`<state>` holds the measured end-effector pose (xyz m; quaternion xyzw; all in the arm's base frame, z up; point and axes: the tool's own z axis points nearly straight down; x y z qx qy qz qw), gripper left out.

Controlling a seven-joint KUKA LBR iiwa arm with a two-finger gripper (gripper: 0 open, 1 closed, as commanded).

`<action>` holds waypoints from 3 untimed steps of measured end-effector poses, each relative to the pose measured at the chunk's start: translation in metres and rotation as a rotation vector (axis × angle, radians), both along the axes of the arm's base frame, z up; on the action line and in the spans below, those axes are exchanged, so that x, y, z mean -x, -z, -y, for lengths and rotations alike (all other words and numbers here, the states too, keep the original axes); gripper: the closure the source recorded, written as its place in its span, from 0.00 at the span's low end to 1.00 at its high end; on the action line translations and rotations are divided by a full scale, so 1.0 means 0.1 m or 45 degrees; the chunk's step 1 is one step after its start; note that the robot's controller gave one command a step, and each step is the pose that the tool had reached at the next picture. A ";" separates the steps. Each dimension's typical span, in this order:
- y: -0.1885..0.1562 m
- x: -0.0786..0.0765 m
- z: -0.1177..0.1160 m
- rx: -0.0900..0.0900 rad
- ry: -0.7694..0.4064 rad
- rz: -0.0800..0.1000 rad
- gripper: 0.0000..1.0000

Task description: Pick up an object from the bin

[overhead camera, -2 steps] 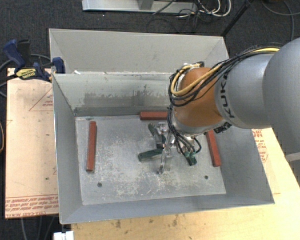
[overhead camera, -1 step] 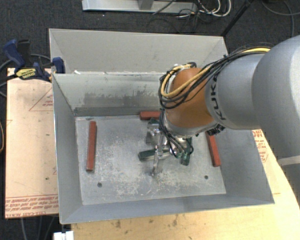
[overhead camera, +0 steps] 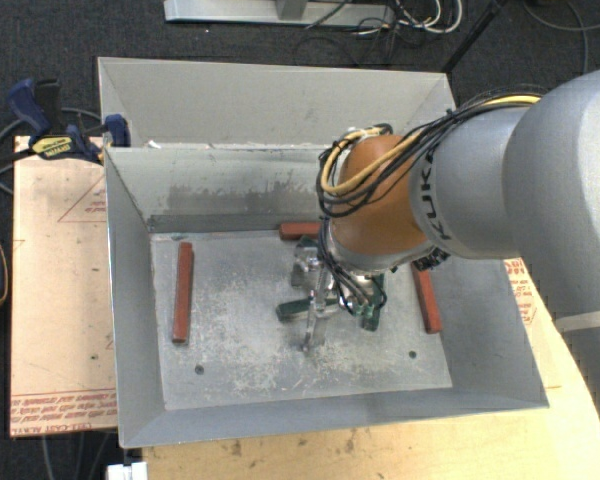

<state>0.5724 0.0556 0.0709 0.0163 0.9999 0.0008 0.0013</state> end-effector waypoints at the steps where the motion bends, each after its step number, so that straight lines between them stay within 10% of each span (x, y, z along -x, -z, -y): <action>1: 0.00 -0.01 0.00 0.000 0.001 0.000 0.00; 2: -0.01 -0.01 -0.01 0.000 0.001 0.000 0.00; 3: -0.01 -0.02 -0.01 0.000 0.002 -0.001 1.00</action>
Offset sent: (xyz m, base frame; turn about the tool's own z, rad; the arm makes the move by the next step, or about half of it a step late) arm 0.0000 0.0000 0.0000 0.0000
